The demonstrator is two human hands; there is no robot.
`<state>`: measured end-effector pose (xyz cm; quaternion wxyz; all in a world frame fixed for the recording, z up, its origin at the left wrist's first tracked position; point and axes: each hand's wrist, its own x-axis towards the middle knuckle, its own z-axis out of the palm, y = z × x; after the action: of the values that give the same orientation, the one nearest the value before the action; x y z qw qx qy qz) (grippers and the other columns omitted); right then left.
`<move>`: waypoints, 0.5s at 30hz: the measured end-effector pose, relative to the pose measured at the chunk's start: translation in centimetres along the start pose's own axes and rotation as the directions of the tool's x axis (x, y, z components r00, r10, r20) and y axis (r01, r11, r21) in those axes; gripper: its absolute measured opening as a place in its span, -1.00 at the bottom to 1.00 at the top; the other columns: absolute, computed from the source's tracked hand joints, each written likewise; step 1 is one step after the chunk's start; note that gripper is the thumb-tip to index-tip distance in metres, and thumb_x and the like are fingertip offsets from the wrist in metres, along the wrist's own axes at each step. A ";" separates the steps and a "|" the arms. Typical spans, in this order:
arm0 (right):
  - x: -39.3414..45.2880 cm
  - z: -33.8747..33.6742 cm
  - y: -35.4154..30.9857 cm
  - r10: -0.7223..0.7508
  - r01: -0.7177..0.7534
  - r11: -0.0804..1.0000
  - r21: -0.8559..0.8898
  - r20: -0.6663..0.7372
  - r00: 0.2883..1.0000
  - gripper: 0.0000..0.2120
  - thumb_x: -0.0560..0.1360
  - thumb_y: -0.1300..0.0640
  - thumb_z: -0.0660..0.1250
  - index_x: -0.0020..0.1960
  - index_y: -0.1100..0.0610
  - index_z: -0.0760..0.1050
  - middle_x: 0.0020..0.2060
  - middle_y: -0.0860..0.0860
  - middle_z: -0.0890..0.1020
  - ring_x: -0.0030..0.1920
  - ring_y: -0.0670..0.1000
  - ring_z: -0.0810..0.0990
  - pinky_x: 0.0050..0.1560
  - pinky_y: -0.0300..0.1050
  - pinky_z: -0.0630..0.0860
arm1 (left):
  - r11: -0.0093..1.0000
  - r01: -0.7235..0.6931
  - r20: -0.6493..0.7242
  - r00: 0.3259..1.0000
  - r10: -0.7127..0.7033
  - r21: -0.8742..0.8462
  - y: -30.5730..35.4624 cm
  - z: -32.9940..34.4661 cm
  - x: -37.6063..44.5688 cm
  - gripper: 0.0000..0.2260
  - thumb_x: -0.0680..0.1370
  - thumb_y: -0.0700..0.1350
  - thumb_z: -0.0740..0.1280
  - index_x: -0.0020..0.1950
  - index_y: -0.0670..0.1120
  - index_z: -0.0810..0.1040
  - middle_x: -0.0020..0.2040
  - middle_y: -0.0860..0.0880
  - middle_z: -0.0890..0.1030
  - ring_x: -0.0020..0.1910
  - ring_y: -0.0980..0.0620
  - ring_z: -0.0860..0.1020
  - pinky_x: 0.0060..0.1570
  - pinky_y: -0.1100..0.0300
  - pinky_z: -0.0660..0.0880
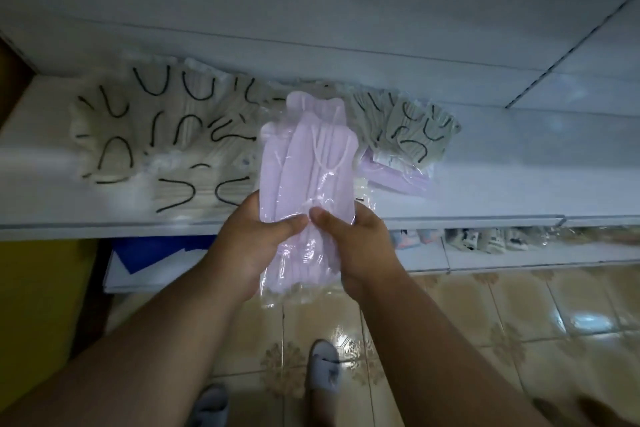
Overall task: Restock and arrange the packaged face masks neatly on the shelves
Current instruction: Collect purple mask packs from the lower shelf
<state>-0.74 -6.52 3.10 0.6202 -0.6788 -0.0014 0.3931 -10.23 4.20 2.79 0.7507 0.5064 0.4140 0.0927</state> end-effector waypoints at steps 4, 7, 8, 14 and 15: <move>-7.0 1.4 0.7 0.004 0.003 0.999 0.038 -0.173 0.985 -0.70 0.54 0.09 0.44 -0.32 0.13 0.47 -0.51 -0.09 0.52 -0.50 -0.12 0.50 -0.45 -0.26 0.45 | 0.979 0.104 0.053 0.994 -0.096 -0.174 0.0 -2.9 -6.6 -0.73 0.56 0.08 0.38 0.25 0.12 0.61 0.09 0.01 0.72 0.08 -0.08 0.69 0.04 -0.04 0.62; -11.7 2.7 1.4 0.001 0.001 1.000 0.012 -0.145 0.989 -0.86 0.57 0.10 0.39 -0.10 0.16 0.60 -0.28 -0.05 0.70 -0.23 -0.05 0.69 -0.10 -0.07 0.66 | 0.988 0.078 0.108 0.992 -0.064 -0.130 0.3 -5.1 -10.8 -0.73 0.57 -0.19 0.39 0.23 0.07 0.63 0.06 -0.05 0.73 0.02 -0.12 0.70 -0.01 -0.09 0.63; -13.3 3.2 1.4 -0.007 0.010 1.000 0.029 -0.114 0.993 -0.90 0.58 0.16 0.37 0.05 0.16 0.62 -0.13 0.02 0.74 -0.08 0.04 0.73 0.06 0.08 0.65 | 0.998 0.030 0.088 0.996 -0.025 -0.062 0.4 -5.8 -12.0 -0.72 0.55 -0.20 0.43 0.21 0.08 0.63 0.06 -0.04 0.73 0.03 -0.13 0.70 0.03 -0.15 0.63; -21.4 5.1 -0.1 -0.142 0.142 0.990 0.023 -0.009 0.990 -0.72 0.53 0.27 0.41 0.23 0.14 0.54 0.02 0.08 0.73 0.03 0.12 0.71 0.09 0.13 0.63 | 0.960 -0.214 -0.061 0.972 0.228 0.181 2.7 -7.7 -19.9 -0.69 0.47 -0.09 0.53 0.16 0.16 0.61 0.00 0.13 0.72 0.00 0.07 0.69 0.05 -0.01 0.62; -22.6 5.2 -0.6 -0.168 0.169 0.986 0.006 -0.020 0.986 -0.72 0.53 0.28 0.41 0.22 0.15 0.54 0.00 0.06 0.73 0.01 0.10 0.72 0.05 0.09 0.64 | 0.951 -0.247 -0.074 0.962 0.264 0.185 3.1 -7.5 -21.5 -0.68 0.46 -0.08 0.54 0.16 0.16 0.61 -0.02 0.15 0.72 -0.01 0.09 0.69 0.04 0.04 0.61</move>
<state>-18.88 -13.14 16.01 0.6538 -0.6778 -0.0512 0.3325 -28.45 -1.23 15.64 0.6641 0.6143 0.3875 0.1774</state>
